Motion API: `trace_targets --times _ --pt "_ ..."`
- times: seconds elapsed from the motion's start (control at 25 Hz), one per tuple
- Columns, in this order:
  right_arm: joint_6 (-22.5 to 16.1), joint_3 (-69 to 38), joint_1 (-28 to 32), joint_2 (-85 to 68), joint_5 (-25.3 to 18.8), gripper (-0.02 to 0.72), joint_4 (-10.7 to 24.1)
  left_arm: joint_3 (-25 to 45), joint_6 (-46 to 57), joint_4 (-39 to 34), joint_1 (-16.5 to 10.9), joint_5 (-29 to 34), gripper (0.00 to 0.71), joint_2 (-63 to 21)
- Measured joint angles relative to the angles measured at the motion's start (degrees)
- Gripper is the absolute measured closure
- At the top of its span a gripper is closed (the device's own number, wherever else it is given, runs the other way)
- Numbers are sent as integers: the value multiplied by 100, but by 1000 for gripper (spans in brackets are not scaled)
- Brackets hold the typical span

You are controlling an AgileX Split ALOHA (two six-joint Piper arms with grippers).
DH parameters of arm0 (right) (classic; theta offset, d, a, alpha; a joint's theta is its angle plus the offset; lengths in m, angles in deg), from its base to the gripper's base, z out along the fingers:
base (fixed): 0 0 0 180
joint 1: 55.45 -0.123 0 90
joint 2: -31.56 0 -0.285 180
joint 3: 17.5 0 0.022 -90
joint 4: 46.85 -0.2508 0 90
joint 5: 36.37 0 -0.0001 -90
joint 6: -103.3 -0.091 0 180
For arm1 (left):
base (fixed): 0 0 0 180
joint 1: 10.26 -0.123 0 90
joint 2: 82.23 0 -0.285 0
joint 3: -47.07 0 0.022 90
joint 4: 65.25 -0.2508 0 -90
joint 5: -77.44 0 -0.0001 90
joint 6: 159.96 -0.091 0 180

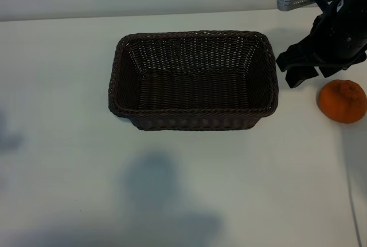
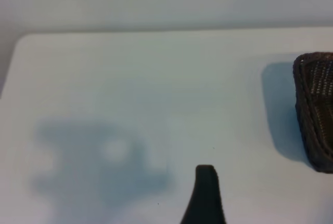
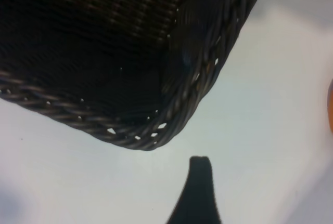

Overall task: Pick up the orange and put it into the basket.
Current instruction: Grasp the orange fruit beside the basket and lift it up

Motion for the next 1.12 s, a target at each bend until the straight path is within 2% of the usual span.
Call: trace_targets --times 0.36,0.56,0.88,1.12 --pt "21 0 0 0 0 108 0 1604 19 -51 414 49 114 -2040" --pt "23 0 0 0 0 108 0 2322 81 -80 460 49 114 -2846" --pt "23 0 0 0 5 108 0 3243 264 -79 460 299 114 -3079" --pt "45 0 0 0 15 108 0 3310 297 -163 460 301 115 -3079"
